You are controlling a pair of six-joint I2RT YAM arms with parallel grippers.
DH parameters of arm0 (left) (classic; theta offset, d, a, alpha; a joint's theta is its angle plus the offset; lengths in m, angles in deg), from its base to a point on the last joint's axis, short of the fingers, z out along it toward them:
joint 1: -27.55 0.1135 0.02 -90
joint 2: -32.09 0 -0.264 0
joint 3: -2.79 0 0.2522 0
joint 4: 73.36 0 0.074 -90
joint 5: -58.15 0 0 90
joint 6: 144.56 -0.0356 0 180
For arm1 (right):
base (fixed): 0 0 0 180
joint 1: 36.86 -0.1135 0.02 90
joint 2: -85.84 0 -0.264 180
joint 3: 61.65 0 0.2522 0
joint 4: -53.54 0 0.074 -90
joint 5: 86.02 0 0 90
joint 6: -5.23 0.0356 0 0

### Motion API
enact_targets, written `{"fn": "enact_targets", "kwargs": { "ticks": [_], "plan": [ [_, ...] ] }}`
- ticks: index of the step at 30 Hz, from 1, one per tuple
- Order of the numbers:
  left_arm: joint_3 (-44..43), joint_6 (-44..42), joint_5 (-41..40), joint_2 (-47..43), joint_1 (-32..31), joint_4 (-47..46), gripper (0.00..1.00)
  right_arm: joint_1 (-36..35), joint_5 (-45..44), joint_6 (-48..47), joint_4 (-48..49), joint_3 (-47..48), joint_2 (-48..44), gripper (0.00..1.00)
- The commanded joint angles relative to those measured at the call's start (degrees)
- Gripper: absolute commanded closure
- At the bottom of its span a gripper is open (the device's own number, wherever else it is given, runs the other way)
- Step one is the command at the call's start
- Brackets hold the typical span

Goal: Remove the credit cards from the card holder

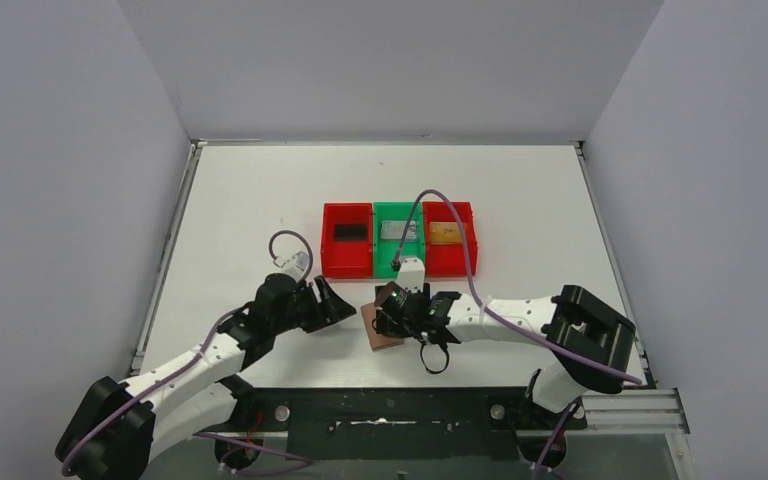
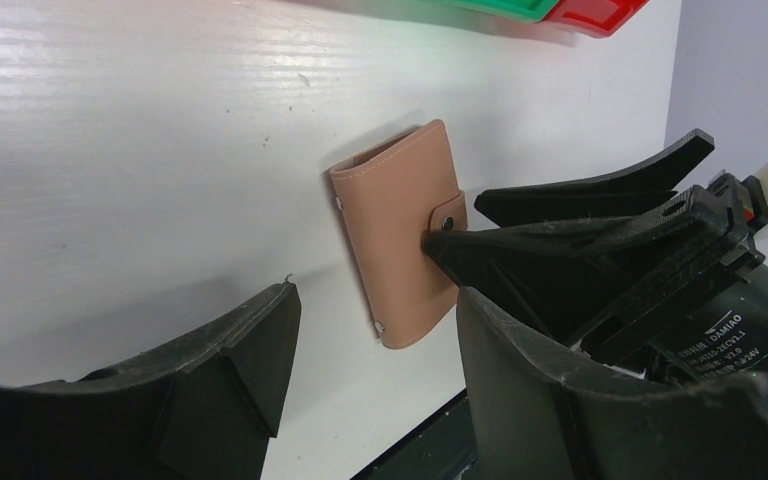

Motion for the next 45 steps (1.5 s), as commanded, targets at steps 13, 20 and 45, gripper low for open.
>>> {"fn": "enact_targets", "kwargs": {
  "ticks": [13, 20, 45],
  "plan": [
    [-5.12, -0.12, -6.32, 8.33, -7.80, -2.55, 0.41, 0.42, 1.84, 1.34, 7.61, -2.60, -2.00, 0.70],
    [-8.20, -0.16, -10.97, 14.16, -12.25, -1.82, 0.40, 2.34, 7.28, 2.56, 16.85, -8.60, -5.59, 0.75],
    [-8.36, 0.01, -13.51, 23.24, -15.53, -4.51, 0.80, 4.59, 5.12, 3.79, 11.43, -7.38, -8.33, 0.47]
  ]
}}
